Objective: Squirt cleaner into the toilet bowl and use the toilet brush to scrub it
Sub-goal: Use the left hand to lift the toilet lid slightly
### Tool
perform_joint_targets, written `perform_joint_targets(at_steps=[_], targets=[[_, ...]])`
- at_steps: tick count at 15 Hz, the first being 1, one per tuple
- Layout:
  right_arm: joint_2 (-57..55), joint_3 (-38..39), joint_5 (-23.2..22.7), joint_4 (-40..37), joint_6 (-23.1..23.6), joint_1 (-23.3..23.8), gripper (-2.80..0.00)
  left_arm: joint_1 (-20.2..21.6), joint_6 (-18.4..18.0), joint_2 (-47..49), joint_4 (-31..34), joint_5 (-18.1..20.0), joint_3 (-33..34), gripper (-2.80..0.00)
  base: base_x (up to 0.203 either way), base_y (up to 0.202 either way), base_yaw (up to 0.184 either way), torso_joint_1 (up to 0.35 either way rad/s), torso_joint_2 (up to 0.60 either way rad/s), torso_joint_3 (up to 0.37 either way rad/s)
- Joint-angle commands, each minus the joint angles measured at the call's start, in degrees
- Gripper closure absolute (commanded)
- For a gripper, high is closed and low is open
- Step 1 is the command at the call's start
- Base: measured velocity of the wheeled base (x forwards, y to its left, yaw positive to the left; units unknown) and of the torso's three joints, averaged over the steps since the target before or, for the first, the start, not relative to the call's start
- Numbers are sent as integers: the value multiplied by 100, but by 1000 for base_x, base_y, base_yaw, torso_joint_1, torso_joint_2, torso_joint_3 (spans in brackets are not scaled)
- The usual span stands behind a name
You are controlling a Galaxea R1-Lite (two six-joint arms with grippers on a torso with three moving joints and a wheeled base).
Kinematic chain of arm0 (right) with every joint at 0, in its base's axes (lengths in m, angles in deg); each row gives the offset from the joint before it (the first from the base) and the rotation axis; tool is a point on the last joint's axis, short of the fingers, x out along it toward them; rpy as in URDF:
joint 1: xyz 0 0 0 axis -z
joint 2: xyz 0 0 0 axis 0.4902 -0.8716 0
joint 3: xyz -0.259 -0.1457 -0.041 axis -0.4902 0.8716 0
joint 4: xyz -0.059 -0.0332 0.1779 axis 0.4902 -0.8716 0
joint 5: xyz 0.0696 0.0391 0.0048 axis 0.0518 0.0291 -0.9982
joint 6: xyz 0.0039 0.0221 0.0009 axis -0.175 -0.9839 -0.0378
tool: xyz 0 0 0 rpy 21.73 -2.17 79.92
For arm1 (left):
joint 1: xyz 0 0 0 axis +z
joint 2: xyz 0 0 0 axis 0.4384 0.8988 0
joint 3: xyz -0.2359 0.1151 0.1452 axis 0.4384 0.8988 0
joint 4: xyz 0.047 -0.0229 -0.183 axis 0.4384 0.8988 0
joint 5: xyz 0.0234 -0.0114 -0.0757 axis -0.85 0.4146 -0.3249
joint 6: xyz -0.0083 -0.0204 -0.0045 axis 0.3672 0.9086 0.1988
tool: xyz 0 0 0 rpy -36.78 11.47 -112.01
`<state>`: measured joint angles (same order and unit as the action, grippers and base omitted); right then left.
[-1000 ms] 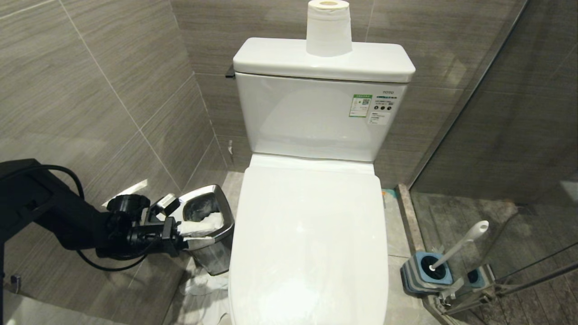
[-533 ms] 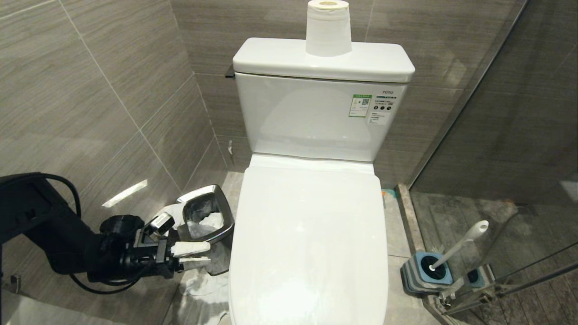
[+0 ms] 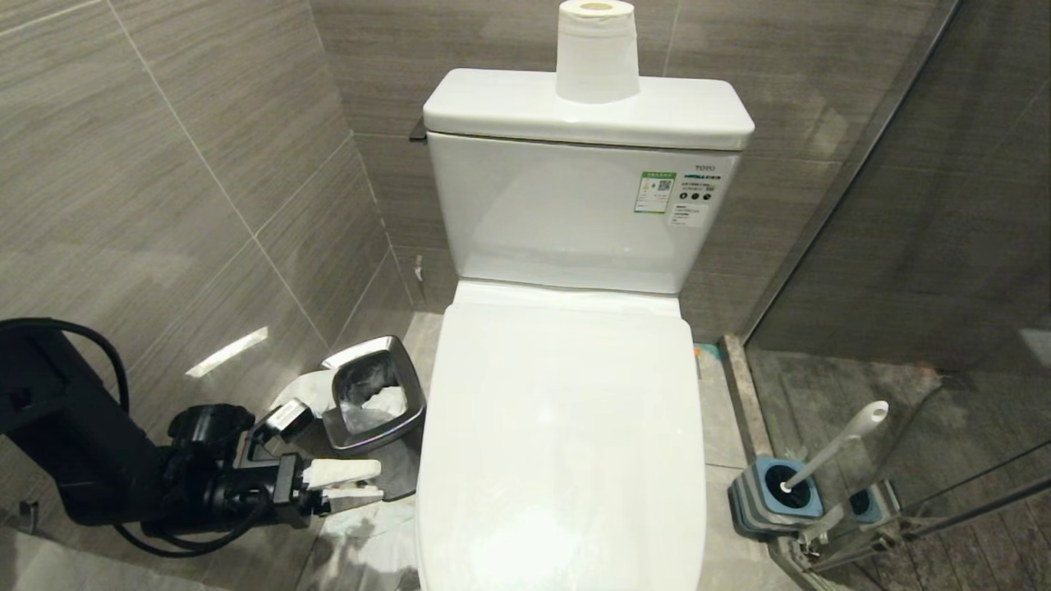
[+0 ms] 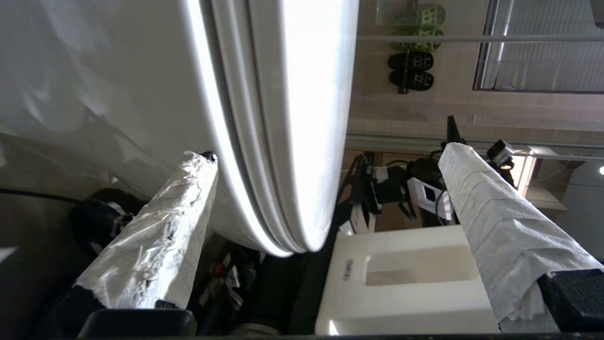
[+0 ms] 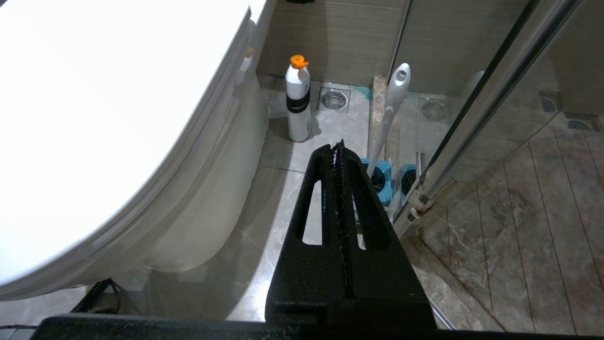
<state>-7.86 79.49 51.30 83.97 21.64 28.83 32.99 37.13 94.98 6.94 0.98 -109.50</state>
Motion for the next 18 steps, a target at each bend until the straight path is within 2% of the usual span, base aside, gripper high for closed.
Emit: perform_joint_targets(at_steps=[1,6,11,14,18], targets=[[-9,1,0,-1,-1,-8,0,101,7,-231,-31,56,219,-280,0,0,0,0,0,0],[-9,1,0,-1,-1,0,0,68,-119,-410,-277,70,853,-280,0,0,0,0,0,0],[-9,1,0,-1,-1,-2,0,-399,-136,-259,-543,22,959,-280,0,0,0,0,0,0],[-9,1,0,-1,-1,0,0,-735,-133,-95,-741,-156,990,-280,0,0,0,0,0,0],[-9,1,7,-1,-1,-7,0,-875,-110,60,-875,-605,772,-280,0,0,0,0,0,0]])
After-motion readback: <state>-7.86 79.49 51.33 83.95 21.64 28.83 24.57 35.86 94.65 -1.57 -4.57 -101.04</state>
